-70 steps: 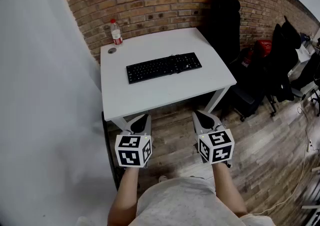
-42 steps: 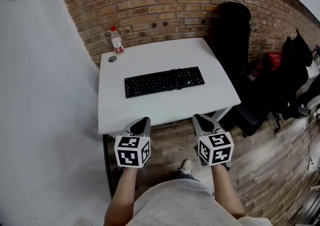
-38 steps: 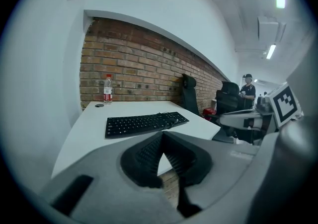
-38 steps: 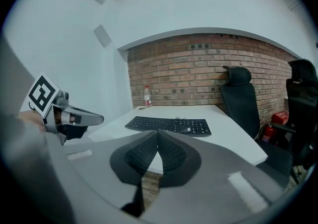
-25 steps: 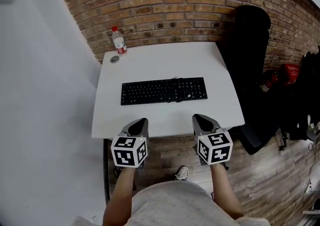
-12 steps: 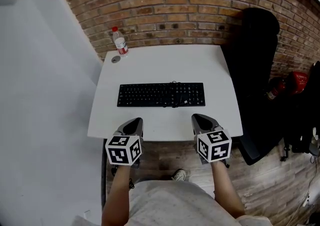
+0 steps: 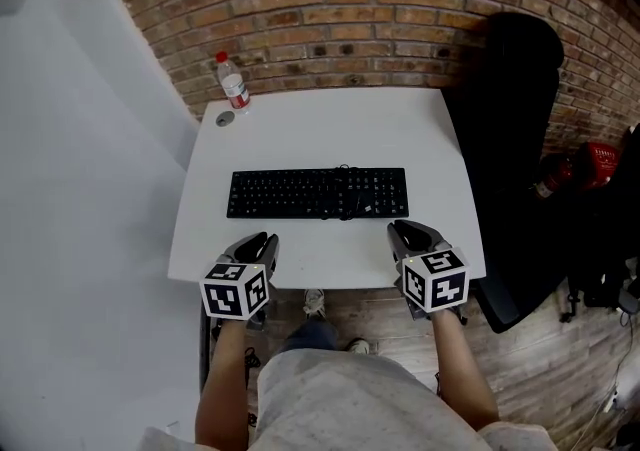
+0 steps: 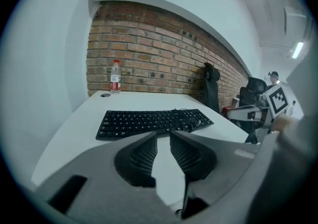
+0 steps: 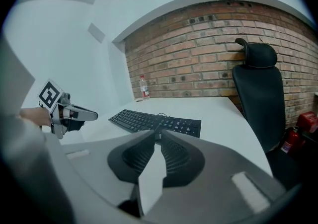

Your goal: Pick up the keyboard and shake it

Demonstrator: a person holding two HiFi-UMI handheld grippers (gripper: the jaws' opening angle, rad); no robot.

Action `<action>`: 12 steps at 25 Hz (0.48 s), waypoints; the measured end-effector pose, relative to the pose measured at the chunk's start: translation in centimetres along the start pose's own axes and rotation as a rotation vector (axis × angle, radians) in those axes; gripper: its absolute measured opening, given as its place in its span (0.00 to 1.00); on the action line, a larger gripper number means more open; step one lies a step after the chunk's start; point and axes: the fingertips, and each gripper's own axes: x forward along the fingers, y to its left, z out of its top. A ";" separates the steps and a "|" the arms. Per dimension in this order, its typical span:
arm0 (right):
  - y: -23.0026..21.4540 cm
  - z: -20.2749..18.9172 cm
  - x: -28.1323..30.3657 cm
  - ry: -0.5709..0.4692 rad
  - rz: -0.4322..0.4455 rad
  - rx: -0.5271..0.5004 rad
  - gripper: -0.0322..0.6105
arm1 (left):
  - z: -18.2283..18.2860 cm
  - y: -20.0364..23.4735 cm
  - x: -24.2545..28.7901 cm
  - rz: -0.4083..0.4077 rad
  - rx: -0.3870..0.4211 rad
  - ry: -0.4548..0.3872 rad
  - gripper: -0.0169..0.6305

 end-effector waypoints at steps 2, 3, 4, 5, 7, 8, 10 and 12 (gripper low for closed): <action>-0.9 0.1 0.7 0.003 -0.005 0.007 0.14 | 0.0 0.8 0.9 -0.007 -0.006 0.010 0.18; -1.4 0.1 1.0 0.006 -0.005 0.014 0.15 | 0.1 1.3 1.3 -0.011 -0.011 0.014 0.19; -1.7 0.0 1.4 0.010 -0.005 0.020 0.16 | 0.1 1.8 1.7 -0.015 -0.018 0.019 0.21; -2.1 0.0 1.9 0.016 -0.003 0.024 0.17 | 0.2 2.3 2.2 -0.018 -0.024 0.024 0.22; -2.8 -0.2 2.9 0.035 -0.001 0.028 0.21 | 0.4 3.6 3.1 -0.021 -0.039 0.033 0.26; -3.1 -0.3 3.4 0.044 -0.001 0.029 0.23 | 0.6 4.3 3.6 -0.022 -0.046 0.038 0.27; -3.9 -0.3 4.4 0.062 -0.005 0.031 0.25 | 1.0 5.6 4.5 -0.021 -0.054 0.050 0.31; -4.6 -0.2 5.3 0.078 -0.009 0.035 0.27 | 1.4 6.8 5.4 -0.021 -0.058 0.066 0.34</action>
